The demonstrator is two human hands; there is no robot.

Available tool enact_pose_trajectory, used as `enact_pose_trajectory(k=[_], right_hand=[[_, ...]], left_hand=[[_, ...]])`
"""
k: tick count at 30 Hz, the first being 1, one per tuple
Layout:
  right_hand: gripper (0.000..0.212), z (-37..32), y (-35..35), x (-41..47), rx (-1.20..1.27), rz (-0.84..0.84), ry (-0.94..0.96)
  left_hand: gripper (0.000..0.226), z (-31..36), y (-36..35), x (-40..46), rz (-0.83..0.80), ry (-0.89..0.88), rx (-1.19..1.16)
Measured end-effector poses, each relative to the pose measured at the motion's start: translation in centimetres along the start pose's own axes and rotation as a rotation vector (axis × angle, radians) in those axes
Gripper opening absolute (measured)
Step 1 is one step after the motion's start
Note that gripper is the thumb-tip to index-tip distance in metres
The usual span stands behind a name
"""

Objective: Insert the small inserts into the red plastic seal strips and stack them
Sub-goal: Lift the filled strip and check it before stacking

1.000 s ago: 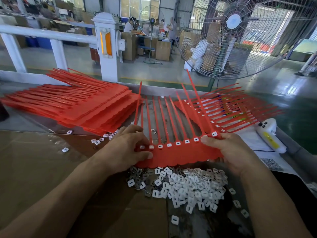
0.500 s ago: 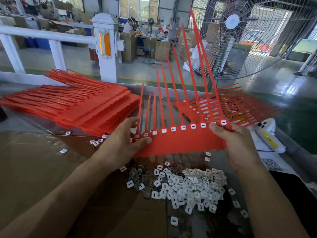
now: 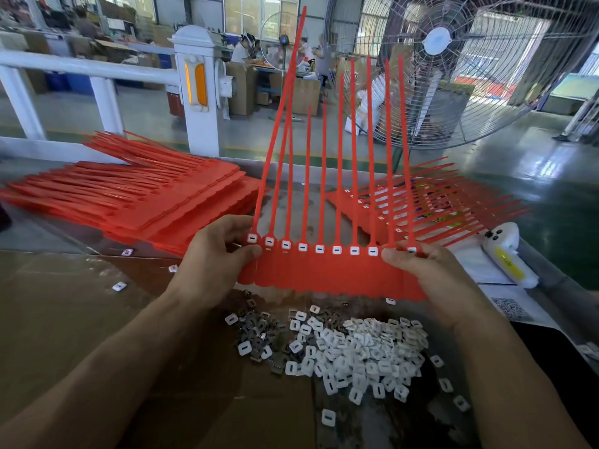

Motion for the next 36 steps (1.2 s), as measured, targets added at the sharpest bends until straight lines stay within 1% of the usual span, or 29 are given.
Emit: enact_pose_trajectory(k=[3, 5, 13, 16, 19, 21, 23, 25, 27, 29, 30, 32, 36], right_hand=[[0.019, -0.2, -0.6, -0.4, -0.042, -0.022, 0.009], [0.016, -0.3, -0.7, -0.5, -0.054, -0.006, 0.022], [0.011, -0.7, -0.1, -0.4, 0.021, 0.064, 0.039], [0.015, -0.4, 0.6, 0.1, 0.157, 0.131, 0.006], [0.007, -0.2, 1.5, 1.0, 0.269, 0.264, -0.001], [0.005, 0.1, 2.3, 1.8, 0.314, 0.365, -0.018], [0.006, 0.5, 3.0, 2.5, 0.362, 0.416, -0.053], [0.004, 0.7, 3.0, 3.0, 0.436, 0.368, -0.076], [0.009, 0.6, 2.3, 3.3, 0.547, 0.232, -0.067], [0.018, 0.3, 1.7, 3.2, 0.623, 0.116, -0.039], [0.024, 0.3, 1.6, 3.1, 0.629, 0.102, -0.023], [0.029, 0.5, 1.8, 2.7, 0.568, 0.171, -0.016], [0.019, 1.3, 2.7, 2.3, 0.409, 0.351, -0.048]], left_hand=[[0.037, 0.0, 0.1, 0.1, 0.011, -0.016, 0.021], [0.036, -0.1, 0.1, 0.1, 0.021, -0.023, 0.013], [0.033, -0.5, 0.0, 0.5, 0.014, -0.048, -0.02], [0.036, -1.5, -0.1, 0.8, 0.012, -0.019, 0.013], [0.045, -2.1, -0.1, 0.9, 0.021, 0.014, 0.042], [0.04, -2.0, -0.2, 0.8, 0.017, 0.009, 0.056], [0.033, -1.8, -0.3, 0.6, 0.013, 0.006, 0.059], [0.029, -1.6, -0.3, 0.6, 0.012, 0.018, 0.052], [0.026, -1.5, -0.4, 0.5, 0.009, 0.032, 0.053], [0.023, -1.3, -0.5, 0.4, 0.003, 0.036, 0.055], [0.021, -1.3, -0.4, 0.4, 0.002, 0.036, 0.053], [0.02, -1.2, -0.3, 0.4, -0.003, 0.036, 0.053], [0.018, -1.3, -0.6, 0.3, -0.031, 0.042, 0.045]])
Point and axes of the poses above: each hand's wrist, its own x-axis towards the middle knuckle, its own y-axis out of the back of the hand, z = x × y, the point moved 7 cm from there along x, towards the middle knuckle, and after that the axes turned 6 degrees about -y, right-handed, at the moved point
